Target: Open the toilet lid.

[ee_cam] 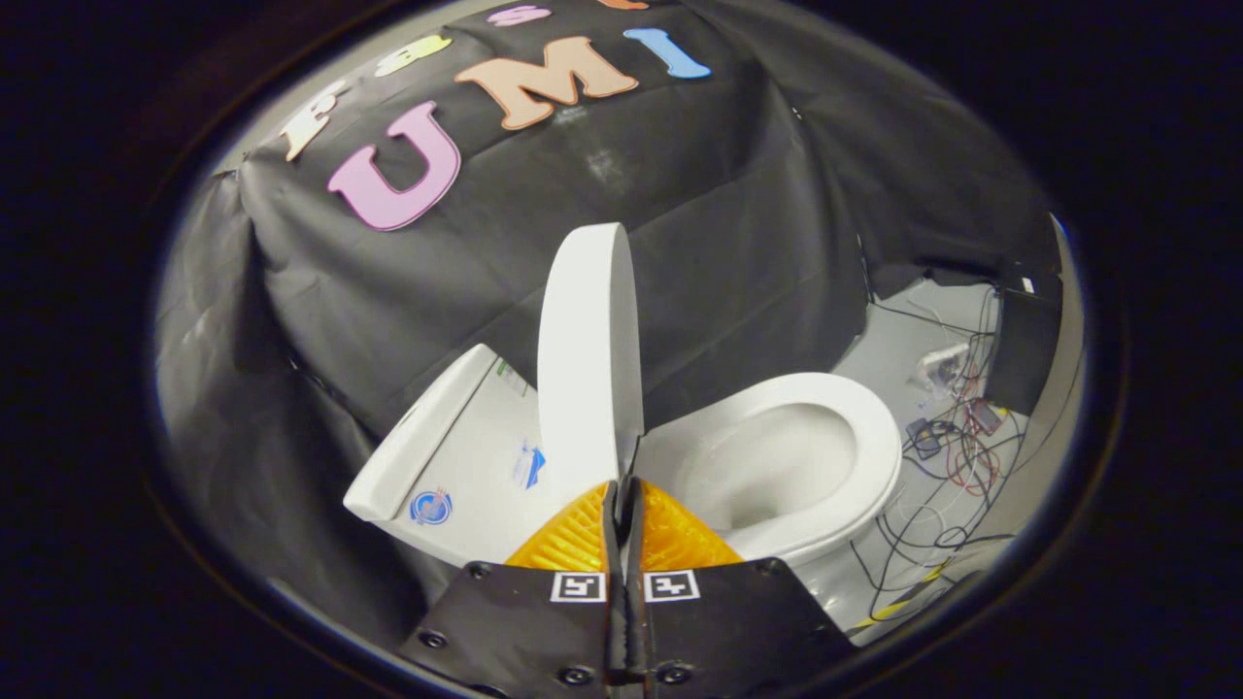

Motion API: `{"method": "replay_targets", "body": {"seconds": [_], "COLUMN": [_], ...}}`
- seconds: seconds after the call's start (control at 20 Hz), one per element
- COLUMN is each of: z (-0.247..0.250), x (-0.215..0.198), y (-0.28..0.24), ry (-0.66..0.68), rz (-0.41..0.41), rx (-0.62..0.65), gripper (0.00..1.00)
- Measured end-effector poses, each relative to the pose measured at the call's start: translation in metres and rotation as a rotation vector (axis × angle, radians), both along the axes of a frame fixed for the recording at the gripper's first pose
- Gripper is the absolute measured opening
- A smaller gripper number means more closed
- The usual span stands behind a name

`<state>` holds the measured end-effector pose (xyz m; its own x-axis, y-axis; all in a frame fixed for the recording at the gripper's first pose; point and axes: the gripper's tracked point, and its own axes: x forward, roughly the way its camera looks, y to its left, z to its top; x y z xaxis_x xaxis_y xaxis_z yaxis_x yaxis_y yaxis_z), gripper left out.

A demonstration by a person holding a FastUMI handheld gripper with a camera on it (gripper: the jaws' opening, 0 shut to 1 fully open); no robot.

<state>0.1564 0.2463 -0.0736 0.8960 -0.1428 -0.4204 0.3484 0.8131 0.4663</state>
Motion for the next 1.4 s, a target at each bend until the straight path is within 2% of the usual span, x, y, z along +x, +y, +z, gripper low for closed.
{"method": "replay_targets", "body": {"seconds": [0.5,0.95,1.4], "z": [0.011,0.024,0.027], "x": [0.010,0.029,0.044], "y": [0.025,0.062,0.099], "ry": [-0.016,0.010,0.009], "rz": [0.023,0.106,0.163], "rx": [-0.050,-0.220,-0.309], "gripper": [0.00,0.01,0.00]}}
